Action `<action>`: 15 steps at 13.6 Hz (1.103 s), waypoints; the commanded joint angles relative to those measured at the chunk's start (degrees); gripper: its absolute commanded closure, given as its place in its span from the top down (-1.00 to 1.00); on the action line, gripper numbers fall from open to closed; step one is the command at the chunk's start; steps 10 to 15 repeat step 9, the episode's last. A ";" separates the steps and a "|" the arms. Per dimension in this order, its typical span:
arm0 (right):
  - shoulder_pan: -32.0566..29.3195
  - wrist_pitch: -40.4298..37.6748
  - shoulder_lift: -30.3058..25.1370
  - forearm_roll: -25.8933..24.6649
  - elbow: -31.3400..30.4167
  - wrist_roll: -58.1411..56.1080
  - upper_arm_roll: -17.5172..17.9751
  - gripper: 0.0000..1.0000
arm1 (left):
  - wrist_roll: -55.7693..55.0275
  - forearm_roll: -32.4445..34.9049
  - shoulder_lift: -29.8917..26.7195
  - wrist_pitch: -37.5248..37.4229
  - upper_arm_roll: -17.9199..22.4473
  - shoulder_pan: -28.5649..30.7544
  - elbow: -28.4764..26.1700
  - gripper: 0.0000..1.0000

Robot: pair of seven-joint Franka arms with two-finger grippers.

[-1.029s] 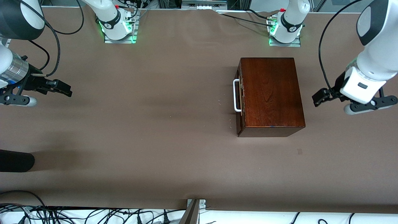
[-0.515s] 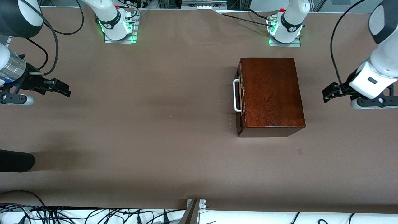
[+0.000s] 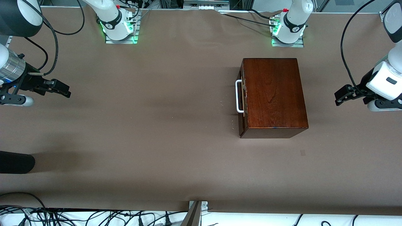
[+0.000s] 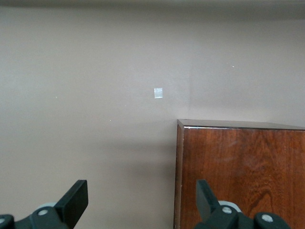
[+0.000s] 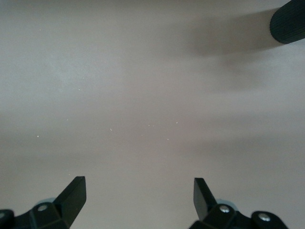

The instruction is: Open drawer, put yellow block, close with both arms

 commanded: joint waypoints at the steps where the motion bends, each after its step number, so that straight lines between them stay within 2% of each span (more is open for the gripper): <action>1: -0.24 -0.50 -0.14 -0.16 0.60 0.63 0.35 1.00 | 0.59 -4.39 0.92 -1.28 -0.38 2.88 2.49 1.00; 15: -0.24 -0.33 -0.14 -0.68 0.78 0.55 0.53 1.00 | 0.51 -4.50 1.18 -1.28 -0.99 2.99 2.14 1.00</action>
